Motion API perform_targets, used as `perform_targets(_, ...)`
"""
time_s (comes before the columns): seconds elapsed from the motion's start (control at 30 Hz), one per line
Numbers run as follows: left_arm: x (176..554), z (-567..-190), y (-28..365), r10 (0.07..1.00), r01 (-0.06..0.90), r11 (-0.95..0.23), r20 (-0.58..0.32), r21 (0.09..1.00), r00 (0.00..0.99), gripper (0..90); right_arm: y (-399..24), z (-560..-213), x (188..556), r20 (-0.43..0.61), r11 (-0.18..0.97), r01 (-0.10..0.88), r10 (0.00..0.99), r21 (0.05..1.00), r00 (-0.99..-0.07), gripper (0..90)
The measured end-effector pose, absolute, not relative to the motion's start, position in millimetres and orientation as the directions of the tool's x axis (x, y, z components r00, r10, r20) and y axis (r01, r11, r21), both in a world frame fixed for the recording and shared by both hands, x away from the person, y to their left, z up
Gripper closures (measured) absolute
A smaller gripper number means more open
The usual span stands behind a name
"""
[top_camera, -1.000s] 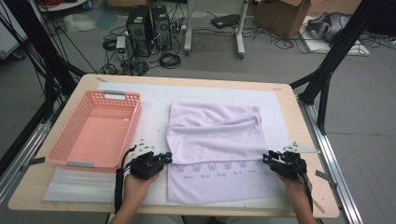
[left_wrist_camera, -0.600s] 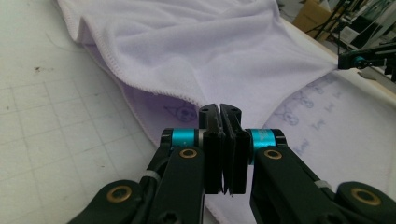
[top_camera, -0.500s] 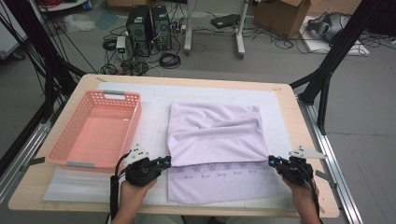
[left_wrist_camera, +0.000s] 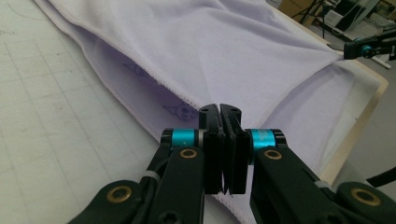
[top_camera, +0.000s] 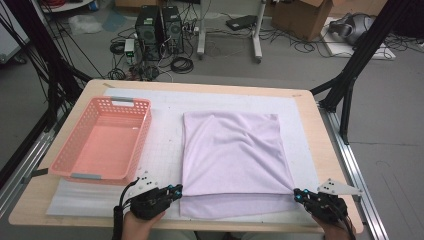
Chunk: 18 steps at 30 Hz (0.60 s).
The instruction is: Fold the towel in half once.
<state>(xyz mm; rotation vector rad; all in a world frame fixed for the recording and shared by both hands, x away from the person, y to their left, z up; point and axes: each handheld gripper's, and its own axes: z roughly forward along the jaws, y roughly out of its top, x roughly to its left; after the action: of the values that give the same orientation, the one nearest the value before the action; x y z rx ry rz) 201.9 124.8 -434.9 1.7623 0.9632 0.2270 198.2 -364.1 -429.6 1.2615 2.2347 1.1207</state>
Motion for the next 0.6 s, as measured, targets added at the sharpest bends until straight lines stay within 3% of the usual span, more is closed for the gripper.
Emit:
perform_targets(0.37, 173, -435, 129, 0.668, 0.499, -0.153, -0.283, 0.853, 0.688, 86.7, -370, -416, 162, 0.085, 0.289, 0.549, 0.826, 0.785, -0.557, 87.1)
perform_targets(0.43, 178, -437, 126, 0.677, 0.512, -0.164, -0.281, 0.843, 0.680, 76.8, -370, -420, 163, 0.086, 0.288, 0.564, 0.834, 0.774, -0.544, 84.9)
perform_targets(0.5, 184, -437, 126, 0.693, 0.516, -0.152, -0.281, 0.843, 0.664, 60.8, -371, -423, 167, 0.101, 0.265, 0.579, 0.847, 0.771, -0.522, 74.5)
perform_targets(0.6, 197, -433, 130, 0.716, 0.504, -0.126, -0.273, 0.854, 0.642, 54.5, -373, -422, 176, 0.109, 0.226, 0.570, 0.863, 0.790, -0.493, 68.0)
